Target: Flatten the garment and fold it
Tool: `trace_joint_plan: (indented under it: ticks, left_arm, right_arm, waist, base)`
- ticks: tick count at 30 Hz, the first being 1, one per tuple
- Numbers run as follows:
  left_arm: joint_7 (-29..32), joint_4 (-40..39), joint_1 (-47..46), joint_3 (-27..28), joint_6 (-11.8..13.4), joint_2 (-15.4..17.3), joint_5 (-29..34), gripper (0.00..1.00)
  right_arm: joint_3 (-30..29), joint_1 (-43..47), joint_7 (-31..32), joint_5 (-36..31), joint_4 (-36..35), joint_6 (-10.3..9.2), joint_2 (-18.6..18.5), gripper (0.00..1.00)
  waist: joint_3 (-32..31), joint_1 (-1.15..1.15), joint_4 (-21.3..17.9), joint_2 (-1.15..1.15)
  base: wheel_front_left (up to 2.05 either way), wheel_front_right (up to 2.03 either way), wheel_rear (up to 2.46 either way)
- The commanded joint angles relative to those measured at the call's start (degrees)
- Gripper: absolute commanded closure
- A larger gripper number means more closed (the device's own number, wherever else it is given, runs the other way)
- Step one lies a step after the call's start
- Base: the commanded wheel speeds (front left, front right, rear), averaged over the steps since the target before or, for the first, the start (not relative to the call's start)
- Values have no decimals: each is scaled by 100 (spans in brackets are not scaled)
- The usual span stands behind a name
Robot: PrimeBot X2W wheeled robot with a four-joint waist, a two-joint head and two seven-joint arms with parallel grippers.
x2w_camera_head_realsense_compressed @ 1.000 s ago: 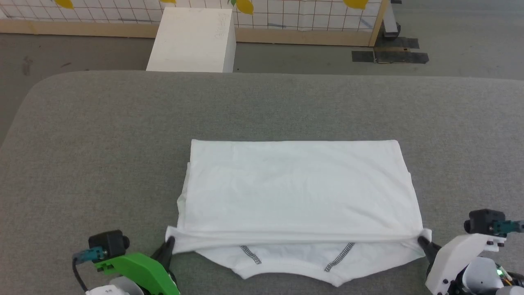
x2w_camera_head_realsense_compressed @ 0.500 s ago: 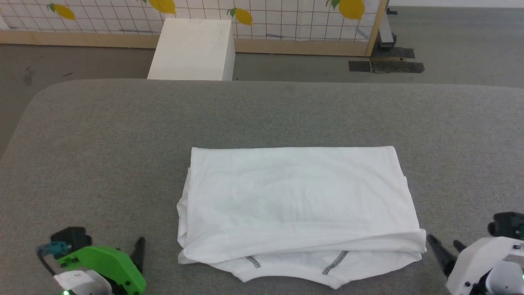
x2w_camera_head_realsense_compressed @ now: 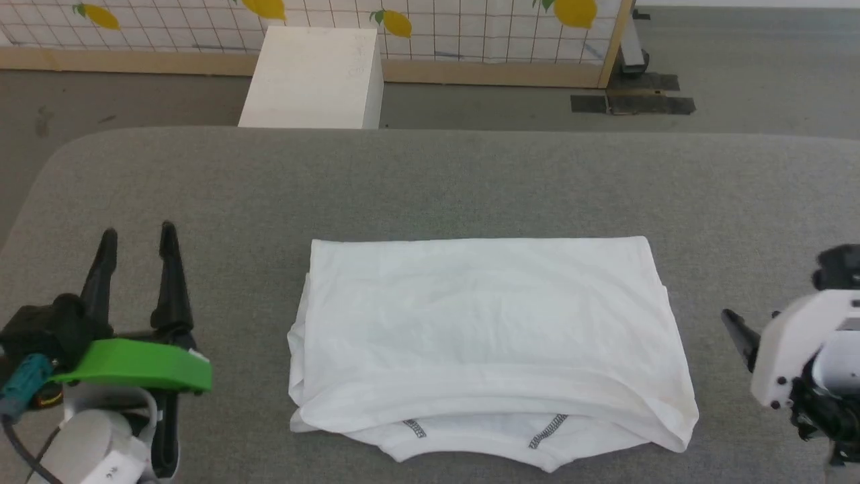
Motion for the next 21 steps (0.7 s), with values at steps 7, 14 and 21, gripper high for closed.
trace_joint_plan:
  ticks: [7,14,21]
  left_arm:
    - [-59,-565,-249,445,-559,-887,1630,0]
    - [-60,-273,-79,862,-1106,-1494,1959,0]
    - [-60,80,-25,1112,-1364,-1763,2268,0]
  right_arm:
    - [694,-688,130,-381,1193,-9,-60,0]
    - [1301,-935,60,-393,2118,-9,-112,0]
    - [1327,-1020,-231,-100,2600,-9,-173,100]
  waist:
    - [406,0,176,0]
    - [546,0,191,0]
    - [531,0,120,0]
  base:
    - [0,0,0]
    - [0,0,0]
    - [0,0,0]
